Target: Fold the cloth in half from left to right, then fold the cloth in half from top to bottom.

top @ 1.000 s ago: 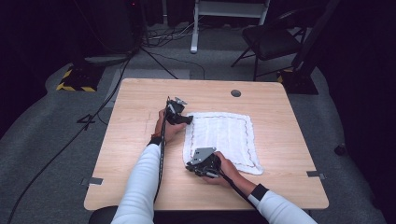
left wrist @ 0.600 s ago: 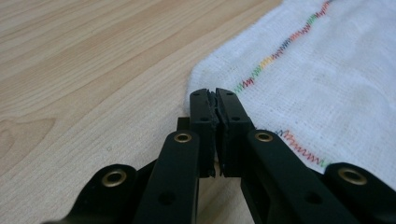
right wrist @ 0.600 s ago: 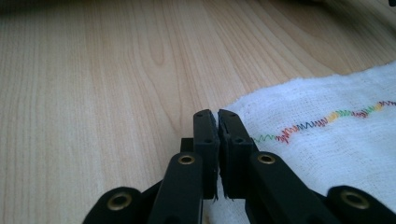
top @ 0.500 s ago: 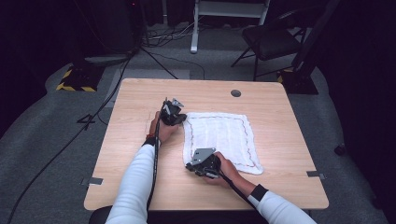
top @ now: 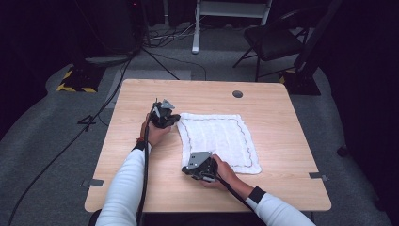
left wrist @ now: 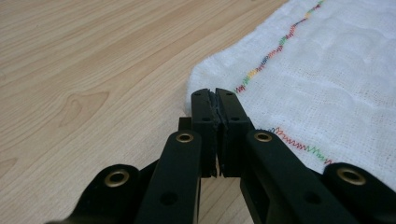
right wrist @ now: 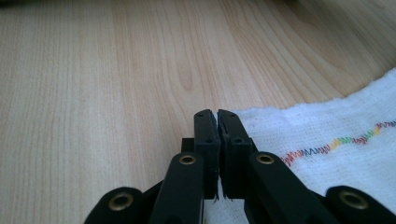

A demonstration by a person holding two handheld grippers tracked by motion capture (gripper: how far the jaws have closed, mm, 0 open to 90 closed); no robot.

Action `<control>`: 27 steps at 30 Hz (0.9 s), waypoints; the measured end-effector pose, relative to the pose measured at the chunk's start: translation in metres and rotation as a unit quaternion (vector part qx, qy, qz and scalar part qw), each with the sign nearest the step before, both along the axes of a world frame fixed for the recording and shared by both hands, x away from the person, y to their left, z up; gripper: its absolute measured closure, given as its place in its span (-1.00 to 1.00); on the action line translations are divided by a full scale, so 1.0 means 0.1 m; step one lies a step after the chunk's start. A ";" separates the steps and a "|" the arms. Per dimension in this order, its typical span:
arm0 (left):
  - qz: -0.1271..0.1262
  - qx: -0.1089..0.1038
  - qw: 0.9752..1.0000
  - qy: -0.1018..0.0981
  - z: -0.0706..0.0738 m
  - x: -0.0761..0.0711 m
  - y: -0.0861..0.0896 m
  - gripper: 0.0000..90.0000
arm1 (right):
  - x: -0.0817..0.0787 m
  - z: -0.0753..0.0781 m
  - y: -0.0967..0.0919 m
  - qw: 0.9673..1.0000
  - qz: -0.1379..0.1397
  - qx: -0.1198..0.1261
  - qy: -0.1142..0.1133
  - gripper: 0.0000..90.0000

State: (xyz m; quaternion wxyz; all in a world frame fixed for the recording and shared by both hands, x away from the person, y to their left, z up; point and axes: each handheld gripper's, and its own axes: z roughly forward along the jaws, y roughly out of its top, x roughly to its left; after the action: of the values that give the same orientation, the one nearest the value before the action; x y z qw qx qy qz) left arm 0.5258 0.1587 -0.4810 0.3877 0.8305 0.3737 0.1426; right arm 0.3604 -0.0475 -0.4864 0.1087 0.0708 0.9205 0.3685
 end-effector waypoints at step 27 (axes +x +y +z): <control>0.012 -0.007 1.000 -0.014 0.07 -0.08 0.10 0.94 | -0.04 0.13 0.03 1.000 0.017 0.020 -0.013 0.94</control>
State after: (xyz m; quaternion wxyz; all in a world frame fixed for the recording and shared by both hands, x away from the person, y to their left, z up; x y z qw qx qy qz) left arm 0.5179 0.1691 -0.4743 0.3971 0.8210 0.3794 0.1561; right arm 0.3566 -0.0442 -0.4736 0.1128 0.0529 0.9127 0.3892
